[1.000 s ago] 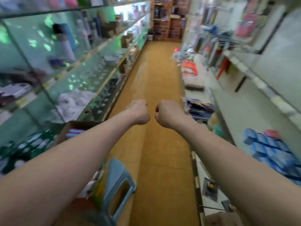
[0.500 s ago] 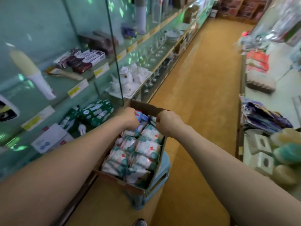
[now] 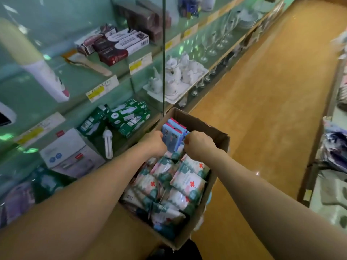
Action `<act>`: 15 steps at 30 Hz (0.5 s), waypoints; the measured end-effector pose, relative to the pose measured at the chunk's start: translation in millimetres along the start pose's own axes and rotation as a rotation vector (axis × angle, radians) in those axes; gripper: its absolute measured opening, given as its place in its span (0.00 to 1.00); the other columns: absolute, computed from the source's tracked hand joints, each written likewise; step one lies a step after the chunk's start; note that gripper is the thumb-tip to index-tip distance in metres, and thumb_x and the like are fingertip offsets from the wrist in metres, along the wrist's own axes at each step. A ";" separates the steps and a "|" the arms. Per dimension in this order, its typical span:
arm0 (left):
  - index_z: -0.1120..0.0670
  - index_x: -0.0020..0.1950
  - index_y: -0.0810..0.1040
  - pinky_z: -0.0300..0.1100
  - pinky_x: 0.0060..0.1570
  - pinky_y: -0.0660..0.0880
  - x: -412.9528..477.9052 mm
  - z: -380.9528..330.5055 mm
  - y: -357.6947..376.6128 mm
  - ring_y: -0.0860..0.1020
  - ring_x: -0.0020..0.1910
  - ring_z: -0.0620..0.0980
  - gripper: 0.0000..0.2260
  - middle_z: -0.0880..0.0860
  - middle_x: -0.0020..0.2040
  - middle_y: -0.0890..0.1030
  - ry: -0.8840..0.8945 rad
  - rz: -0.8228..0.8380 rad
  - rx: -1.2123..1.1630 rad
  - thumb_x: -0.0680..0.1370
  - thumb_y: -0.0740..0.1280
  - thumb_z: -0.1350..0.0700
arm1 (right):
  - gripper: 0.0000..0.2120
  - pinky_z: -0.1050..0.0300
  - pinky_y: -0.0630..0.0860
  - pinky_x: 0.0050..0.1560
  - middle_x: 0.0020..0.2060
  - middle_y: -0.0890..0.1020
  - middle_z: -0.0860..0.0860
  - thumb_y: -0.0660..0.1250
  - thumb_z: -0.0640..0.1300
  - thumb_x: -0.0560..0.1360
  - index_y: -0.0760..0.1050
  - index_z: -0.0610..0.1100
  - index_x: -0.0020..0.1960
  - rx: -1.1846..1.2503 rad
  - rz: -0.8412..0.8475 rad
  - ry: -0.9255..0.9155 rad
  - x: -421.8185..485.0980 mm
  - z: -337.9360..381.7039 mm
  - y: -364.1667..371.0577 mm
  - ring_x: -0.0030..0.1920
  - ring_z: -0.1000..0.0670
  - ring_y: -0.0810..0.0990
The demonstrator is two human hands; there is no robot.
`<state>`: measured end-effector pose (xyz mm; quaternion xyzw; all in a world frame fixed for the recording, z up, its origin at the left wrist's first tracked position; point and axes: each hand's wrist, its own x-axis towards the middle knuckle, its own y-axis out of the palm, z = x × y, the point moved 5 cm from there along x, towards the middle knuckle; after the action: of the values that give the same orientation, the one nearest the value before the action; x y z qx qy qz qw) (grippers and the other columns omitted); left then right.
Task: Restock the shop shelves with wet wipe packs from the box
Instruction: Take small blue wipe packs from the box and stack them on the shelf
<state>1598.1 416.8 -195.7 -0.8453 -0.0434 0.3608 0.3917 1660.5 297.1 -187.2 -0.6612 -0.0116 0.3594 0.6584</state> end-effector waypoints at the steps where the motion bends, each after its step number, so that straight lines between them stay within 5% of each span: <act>1: 0.55 0.50 0.72 0.42 0.44 0.69 9.4 -0.5 2.1 0.73 0.47 0.51 0.06 0.55 0.52 0.75 -0.011 -0.004 -0.014 0.75 0.67 0.60 | 0.11 0.51 0.78 0.53 0.55 0.79 0.44 0.62 0.41 0.78 0.75 0.41 0.59 0.011 0.013 0.001 11.0 -1.8 2.7 0.55 0.43 0.79; 8: 0.57 0.60 0.76 0.48 0.53 0.77 63.2 5.0 26.3 0.78 0.54 0.57 0.14 0.57 0.56 0.79 -0.140 -0.014 -0.113 0.74 0.68 0.58 | 0.16 0.53 0.76 0.57 0.59 0.77 0.44 0.61 0.41 0.79 0.73 0.41 0.66 0.075 0.024 -0.055 70.4 -9.8 26.1 0.58 0.44 0.77; 15: 0.57 0.63 0.74 0.53 0.56 0.75 91.2 16.3 56.1 0.77 0.57 0.61 0.14 0.60 0.57 0.79 -0.263 0.012 -0.299 0.79 0.63 0.55 | 0.21 0.49 0.71 0.62 0.64 0.71 0.42 0.65 0.41 0.78 0.67 0.42 0.70 0.134 -0.009 -0.119 113.5 -5.7 51.3 0.63 0.42 0.70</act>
<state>1643.0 420.9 -294.1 -0.8399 -0.1421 0.4600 0.2506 1724.0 340.9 -285.2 -0.5931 -0.0296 0.3952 0.7009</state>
